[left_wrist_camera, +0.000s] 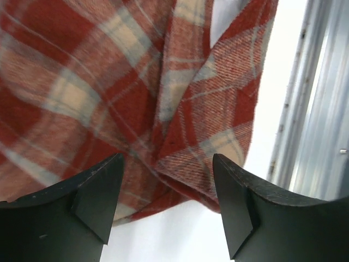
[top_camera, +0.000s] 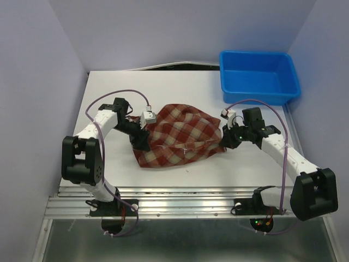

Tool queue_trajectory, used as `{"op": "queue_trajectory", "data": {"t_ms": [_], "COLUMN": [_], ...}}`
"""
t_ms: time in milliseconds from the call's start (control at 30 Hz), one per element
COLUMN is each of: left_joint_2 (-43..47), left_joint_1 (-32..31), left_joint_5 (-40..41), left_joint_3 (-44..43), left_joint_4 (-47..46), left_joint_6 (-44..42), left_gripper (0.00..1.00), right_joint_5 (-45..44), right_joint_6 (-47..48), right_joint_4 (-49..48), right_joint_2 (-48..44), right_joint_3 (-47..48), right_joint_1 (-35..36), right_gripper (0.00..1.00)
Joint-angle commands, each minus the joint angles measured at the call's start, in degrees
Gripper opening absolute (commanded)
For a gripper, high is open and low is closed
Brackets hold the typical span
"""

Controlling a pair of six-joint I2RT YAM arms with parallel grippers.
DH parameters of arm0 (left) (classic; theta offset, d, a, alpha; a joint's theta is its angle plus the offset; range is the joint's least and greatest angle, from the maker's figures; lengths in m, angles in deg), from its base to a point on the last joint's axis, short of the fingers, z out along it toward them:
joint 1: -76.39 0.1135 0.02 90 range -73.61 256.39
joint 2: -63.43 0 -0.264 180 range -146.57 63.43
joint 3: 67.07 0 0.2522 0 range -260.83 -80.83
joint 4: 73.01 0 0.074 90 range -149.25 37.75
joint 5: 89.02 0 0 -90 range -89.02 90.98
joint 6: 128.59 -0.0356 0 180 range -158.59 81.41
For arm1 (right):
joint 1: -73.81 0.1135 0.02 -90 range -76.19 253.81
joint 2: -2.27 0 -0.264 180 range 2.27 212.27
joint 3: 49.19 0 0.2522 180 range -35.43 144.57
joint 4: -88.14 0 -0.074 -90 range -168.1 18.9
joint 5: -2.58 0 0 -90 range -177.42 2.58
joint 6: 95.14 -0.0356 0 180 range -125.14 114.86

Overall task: Fold and stack the skirts
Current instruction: Flatten the skirt out

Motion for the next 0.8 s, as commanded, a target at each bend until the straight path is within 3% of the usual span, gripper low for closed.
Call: {"op": "queue_trajectory", "data": {"t_ms": [0, 233, 467, 700, 733, 767], "left_joint_2": [-2.59, -6.27, -11.29, -10.33, -10.07, -9.89], "left_joint_1": [0.05, -0.21, -0.30, -0.38, -0.38, -0.38], "left_joint_5": [-3.20, -1.36, -4.96, -0.48, -0.65, -0.92], "left_joint_3": [-1.51, -3.09, -4.67, -1.77, -1.77, -1.95], "left_joint_4": [11.56, 9.28, 10.07, 2.16, 2.24, 2.42], "left_joint_6": [3.80, 12.15, 13.47, 20.59, 20.51, 20.25], "left_gripper": [0.77, 0.77, 0.59, 0.61, 0.58, 0.47], "right_joint_5": [-1.20, -1.02, -1.20, -1.20, -1.20, -1.11], "right_joint_6": [1.05, 1.58, 1.84, 1.84, 1.75, 1.75], "right_joint_4": [-1.00, -0.91, -0.82, -0.82, -0.91, -1.00], "right_joint_2": [-1.26, -1.79, -1.88, -2.49, -2.50, -2.58], "right_joint_3": [0.81, 0.45, 0.45, -0.07, 0.01, 0.01], "right_joint_1": [0.78, 0.78, 0.78, 0.78, 0.78, 0.78], "right_gripper": [0.01, 0.01, 0.01, 0.01, 0.01, 0.01]}}
